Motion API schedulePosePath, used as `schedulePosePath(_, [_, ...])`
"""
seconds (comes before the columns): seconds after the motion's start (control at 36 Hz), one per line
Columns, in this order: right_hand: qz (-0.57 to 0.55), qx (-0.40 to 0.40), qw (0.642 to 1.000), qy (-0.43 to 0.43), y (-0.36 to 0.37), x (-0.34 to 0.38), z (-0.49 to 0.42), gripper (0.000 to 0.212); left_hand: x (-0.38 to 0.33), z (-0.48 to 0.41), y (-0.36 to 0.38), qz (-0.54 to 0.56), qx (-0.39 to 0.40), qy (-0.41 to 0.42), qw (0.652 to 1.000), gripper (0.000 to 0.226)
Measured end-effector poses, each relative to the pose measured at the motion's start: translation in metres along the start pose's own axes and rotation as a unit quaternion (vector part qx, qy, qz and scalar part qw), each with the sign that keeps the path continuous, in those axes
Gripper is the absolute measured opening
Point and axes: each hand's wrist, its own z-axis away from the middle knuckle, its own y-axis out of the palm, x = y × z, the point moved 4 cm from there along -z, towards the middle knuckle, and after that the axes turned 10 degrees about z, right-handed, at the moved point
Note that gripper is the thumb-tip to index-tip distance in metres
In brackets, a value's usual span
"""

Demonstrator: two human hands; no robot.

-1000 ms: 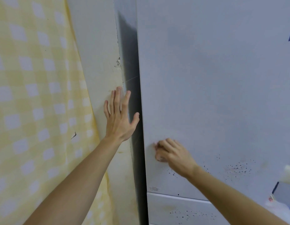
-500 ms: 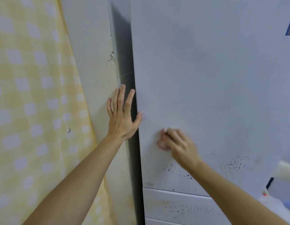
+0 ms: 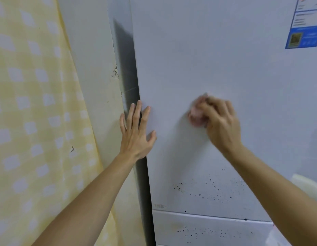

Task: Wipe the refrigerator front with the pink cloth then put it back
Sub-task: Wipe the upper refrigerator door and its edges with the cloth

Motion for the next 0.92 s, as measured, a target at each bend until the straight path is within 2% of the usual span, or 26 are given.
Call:
schedulePosePath(0.08, [-0.009,-0.044,0.994,0.098,-0.002,-0.005,-0.031,0.048,-0.001,0.001,0.001,0.000,0.000,-0.004,1.000,0.093])
schedulePosePath(0.17, [-0.003,-0.049,0.994,0.102,0.006,0.010,-0.021,0.045,-0.003,0.000,0.003,0.008,-0.009,-0.003,1.000,0.094])
schedulePosePath(0.25, [-0.010,0.000,1.000,-0.008,0.023,0.032,0.025,0.037,-0.005,-0.001,0.006,0.024,-0.022,-0.006,0.999,0.094])
schedulePosePath(0.33, [-0.038,0.064,0.987,-0.141,0.033,0.047,0.089,0.030,-0.008,-0.001,0.008,0.030,-0.036,-0.010,0.999,0.094])
schedulePosePath(0.36, [-0.038,0.084,0.981,-0.170,0.033,0.047,0.109,0.034,-0.009,-0.001,0.008,0.028,-0.041,-0.011,0.999,0.094])
schedulePosePath(0.42, [-0.025,0.133,0.968,-0.214,0.033,0.042,0.141,0.047,-0.012,-0.001,0.008,0.020,-0.047,-0.007,0.999,0.095])
schedulePosePath(0.5, [-0.020,0.180,0.956,-0.233,0.031,0.029,0.151,0.042,-0.021,-0.003,0.010,0.010,-0.048,0.017,0.999,0.095])
schedulePosePath(0.58, [-0.035,0.149,0.970,-0.189,0.018,0.010,0.121,0.034,-0.034,-0.009,0.012,0.013,-0.050,0.038,0.998,0.097])
schedulePosePath(0.69, [0.023,0.030,0.996,-0.076,-0.017,-0.042,0.042,0.037,-0.051,-0.020,0.014,0.027,-0.062,0.068,0.995,0.096])
schedulePosePath(0.78, [0.043,-0.039,0.997,0.041,-0.039,-0.078,-0.007,0.026,-0.059,-0.025,0.017,0.038,-0.068,0.079,0.994,0.096])
schedulePosePath(0.83, [0.049,-0.057,0.991,0.108,-0.042,-0.086,-0.020,0.025,-0.064,-0.028,0.019,0.041,-0.069,0.080,0.994,0.096])
schedulePosePath(0.92, [0.047,-0.076,0.989,0.116,-0.036,-0.071,-0.005,0.021,-0.071,-0.030,0.022,0.048,-0.071,0.086,0.993,0.097])
